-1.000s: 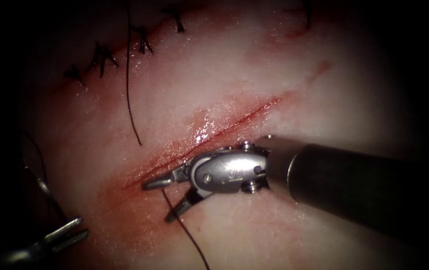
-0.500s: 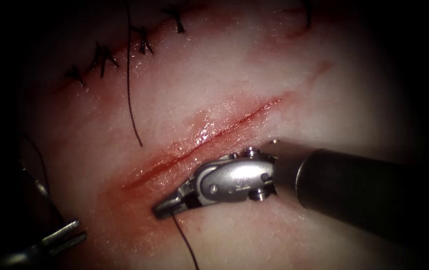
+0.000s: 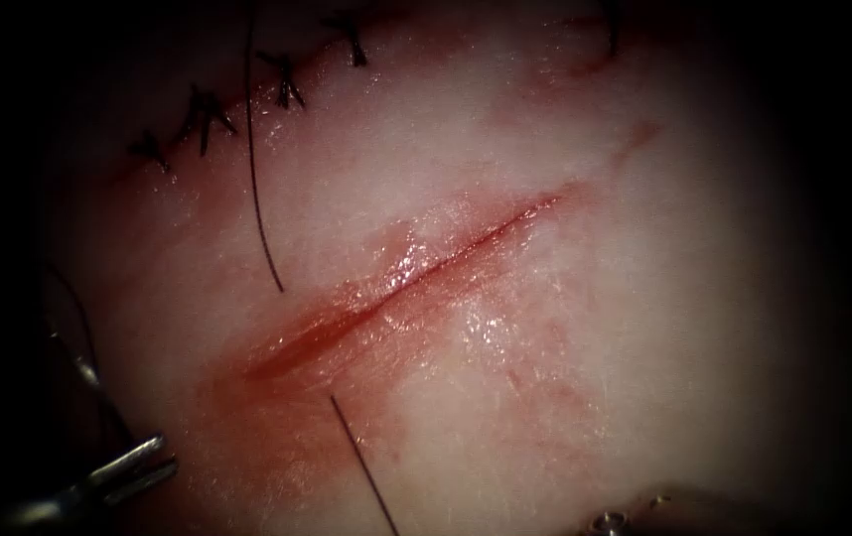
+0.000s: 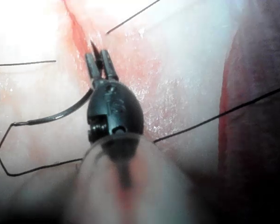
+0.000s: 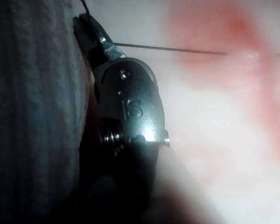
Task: Wound Closure
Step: Repeatedly pull thread through wound with right grasper until short tail remains
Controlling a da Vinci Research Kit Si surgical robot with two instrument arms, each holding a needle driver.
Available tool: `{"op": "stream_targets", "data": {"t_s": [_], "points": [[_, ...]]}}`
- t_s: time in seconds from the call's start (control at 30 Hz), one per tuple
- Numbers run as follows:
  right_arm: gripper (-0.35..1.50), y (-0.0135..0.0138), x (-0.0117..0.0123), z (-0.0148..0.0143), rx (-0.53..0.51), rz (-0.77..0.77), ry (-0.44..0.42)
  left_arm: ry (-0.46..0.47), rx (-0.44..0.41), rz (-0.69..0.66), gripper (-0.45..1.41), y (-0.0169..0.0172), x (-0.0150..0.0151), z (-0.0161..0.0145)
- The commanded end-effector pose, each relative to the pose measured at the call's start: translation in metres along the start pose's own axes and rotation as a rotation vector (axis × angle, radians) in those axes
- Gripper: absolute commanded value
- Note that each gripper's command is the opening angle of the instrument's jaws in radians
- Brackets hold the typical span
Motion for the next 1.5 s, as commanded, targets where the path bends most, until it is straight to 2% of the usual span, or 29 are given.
{"op": "stream_targets", "data": {"t_s": [0.03,0.07,0.17,0.2,0.23,0.27,0.43,0.5,0.57,0.77,0.93,1.23,1.27,1.33,1.4,1.5], "points": [[-0.35,-0.0003,-0.0002,0.0014,0.010,0.001,0.023,0.002,-0.002,0.002,-0.45,0.0000,-0.0004,0.0007],[-0.26,-0.0001,-0.0001,0.0016,0.000,-0.002,0.044,0.002,-0.002,0.002,-0.45,0.0000,-0.0004,0.0007],[0.95,0.0021,-0.0001,0.0008,-0.128,0.007,0.044,0.002,-0.001,0.002,-0.45,0.0001,-0.0004,0.0007],[1.17,0.0031,-0.0001,0.0003,-0.171,0.021,0.035,0.002,-0.001,0.002,-0.45,0.0001,-0.0004,0.0007],[1.28,0.0040,-0.0001,-0.0003,-0.206,0.043,0.028,0.002,-0.001,0.003,-0.45,0.0001,-0.0004,0.0006],[1.32,0.0063,-0.0002,-0.0020,-0.257,0.013,0.024,0.001,-0.001,0.003,-0.45,0.0001,-0.0004,0.0006],[1.30,0.0114,-0.0014,-0.0055,-0.336,-0.037,0.005,0.000,-0.002,0.004,-0.45,0.0002,-0.0005,0.0006],[1.32,0.0136,-0.0029,-0.0065,-0.376,-0.043,-0.011,0.000,-0.004,0.005,-0.45,0.0001,-0.0005,0.0005],[1.32,0.0149,-0.0048,-0.0062,-0.382,-0.043,-0.016,0.001,-0.005,0.005,-0.45,0.0000,-0.0006,0.0003],[1.30,0.0164,-0.0087,-0.0048,-0.380,-0.051,-0.026,0.000,-0.004,0.000,-0.45,-0.0001,-0.0007,0.0001],[1.25,0.0181,-0.0110,-0.0049,-0.393,-0.048,-0.036,-0.002,-0.003,0.000,-0.45,0.0000,-0.0006,0.0002],[1.03,0.0193,-0.0117,-0.0063,-0.404,-0.034,-0.032,-0.003,-0.003,0.000,-0.45,-0.0001,-0.0007,0.0001],[0.97,0.0193,-0.0117,-0.0063,-0.403,-0.034,-0.032,-0.003,-0.002,0.000,-0.45,-0.0001,-0.0007,0.0001],[0.66,0.0194,-0.0117,-0.0064,-0.404,-0.034,-0.032,-0.003,-0.002,0.000,-0.45,-0.0001,-0.0007,0.0001],[-0.31,0.0194,-0.0117,-0.0065,-0.404,-0.039,-0.033,-0.003,-0.002,0.000,-0.45,-0.0001,-0.0007,0.0001],[-0.35,0.0195,-0.0118,-0.0065,-0.388,-0.046,-0.052,-0.004,-0.001,0.000,-0.45,0.0000,-0.0006,0.0001]]}}
